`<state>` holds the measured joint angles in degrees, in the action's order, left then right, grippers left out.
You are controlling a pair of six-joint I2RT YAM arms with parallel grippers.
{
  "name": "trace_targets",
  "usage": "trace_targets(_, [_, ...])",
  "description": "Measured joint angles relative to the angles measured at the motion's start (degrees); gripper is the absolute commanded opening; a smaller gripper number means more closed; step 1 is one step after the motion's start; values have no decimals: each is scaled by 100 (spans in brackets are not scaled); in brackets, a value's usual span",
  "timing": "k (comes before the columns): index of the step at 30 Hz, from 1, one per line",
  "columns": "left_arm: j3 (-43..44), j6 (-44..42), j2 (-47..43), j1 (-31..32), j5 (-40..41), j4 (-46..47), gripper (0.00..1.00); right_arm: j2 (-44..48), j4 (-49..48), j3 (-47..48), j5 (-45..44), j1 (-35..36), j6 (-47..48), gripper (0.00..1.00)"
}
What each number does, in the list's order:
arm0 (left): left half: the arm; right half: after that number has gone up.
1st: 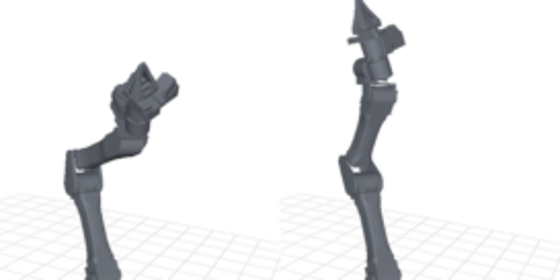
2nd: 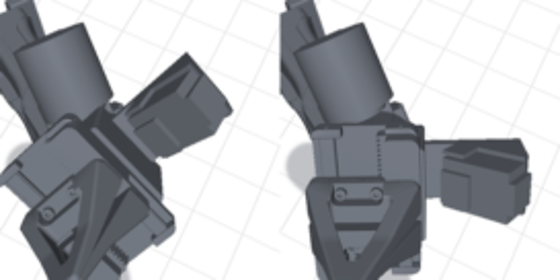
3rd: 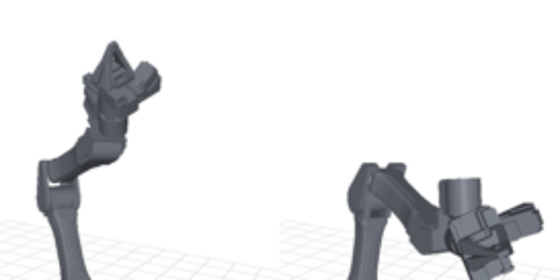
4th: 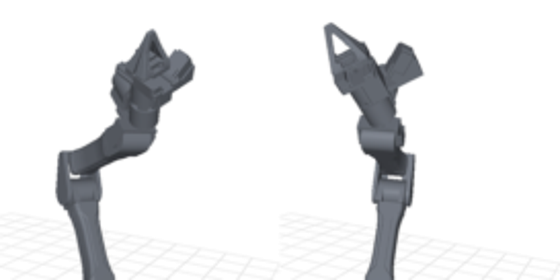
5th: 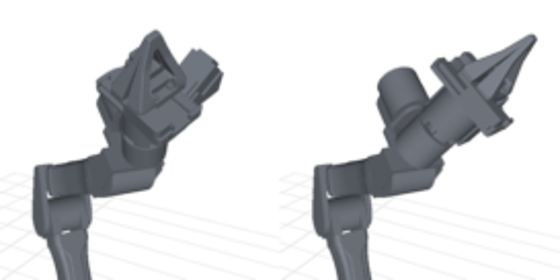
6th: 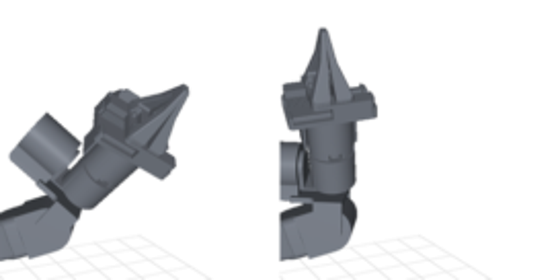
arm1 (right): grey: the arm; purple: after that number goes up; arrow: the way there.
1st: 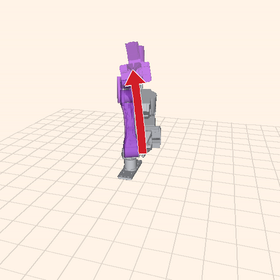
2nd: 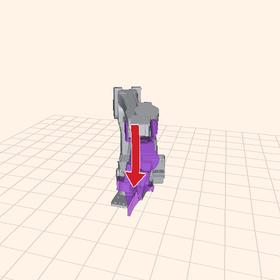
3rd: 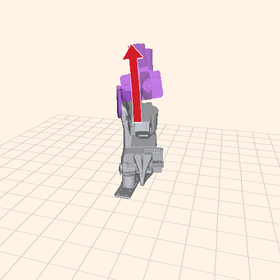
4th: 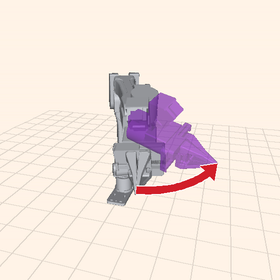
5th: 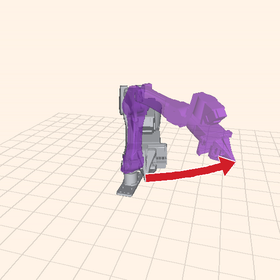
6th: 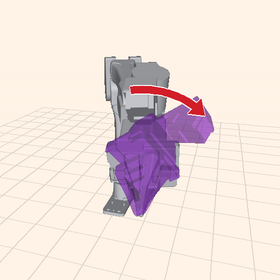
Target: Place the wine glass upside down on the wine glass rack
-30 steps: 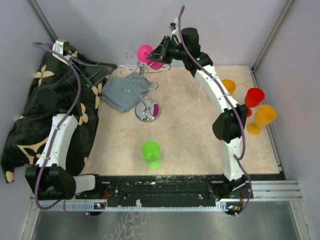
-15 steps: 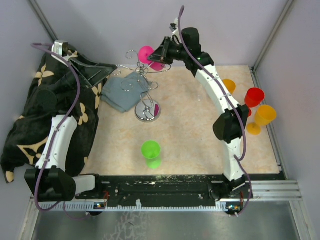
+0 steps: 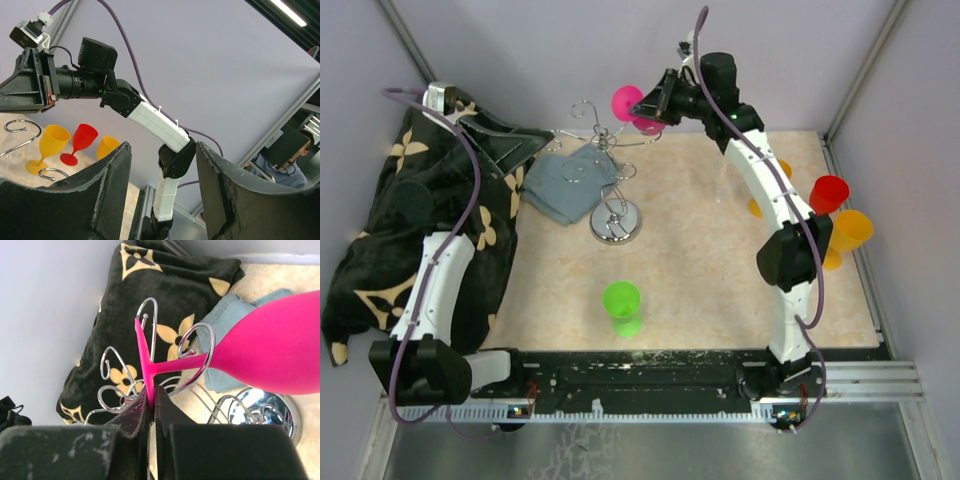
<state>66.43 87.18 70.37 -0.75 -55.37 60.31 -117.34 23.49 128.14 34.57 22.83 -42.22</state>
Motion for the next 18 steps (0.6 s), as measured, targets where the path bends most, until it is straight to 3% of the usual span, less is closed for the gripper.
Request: trace_targets(18, [-42,-2,-26,0,-7,-15,61,35,-426,-114,35,-55,-186,0])
